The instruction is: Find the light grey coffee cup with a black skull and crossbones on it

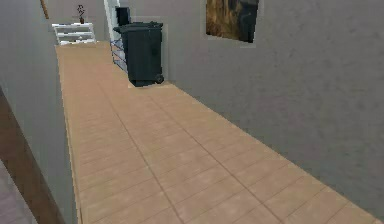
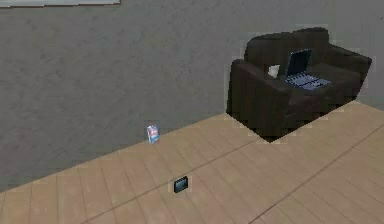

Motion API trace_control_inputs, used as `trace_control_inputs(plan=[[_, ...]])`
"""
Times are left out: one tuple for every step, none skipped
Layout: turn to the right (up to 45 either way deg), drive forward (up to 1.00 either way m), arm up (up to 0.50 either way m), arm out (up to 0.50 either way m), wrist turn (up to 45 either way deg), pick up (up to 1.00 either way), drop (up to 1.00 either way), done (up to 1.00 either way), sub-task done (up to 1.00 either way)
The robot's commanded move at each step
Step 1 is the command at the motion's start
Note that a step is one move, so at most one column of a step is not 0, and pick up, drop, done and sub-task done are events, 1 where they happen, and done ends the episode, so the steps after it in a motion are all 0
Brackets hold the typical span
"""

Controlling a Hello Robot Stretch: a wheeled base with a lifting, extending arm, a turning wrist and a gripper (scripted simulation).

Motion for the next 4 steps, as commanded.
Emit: trace_control_inputs(plan=[[0.0,0.15,0.0,0.0,0.0,0.0,0.0,0.0,0.0],[3.0,0.0,0.0,0.0,0.0,0.0,0.0,0.0,0.0],[0.0,0.35,0.0,0.0,0.0,0.0,0.0,0.0,0.0],[-30.0,0.0,0.0,0.0,0.0,0.0,0.0,0.0,0.0]])
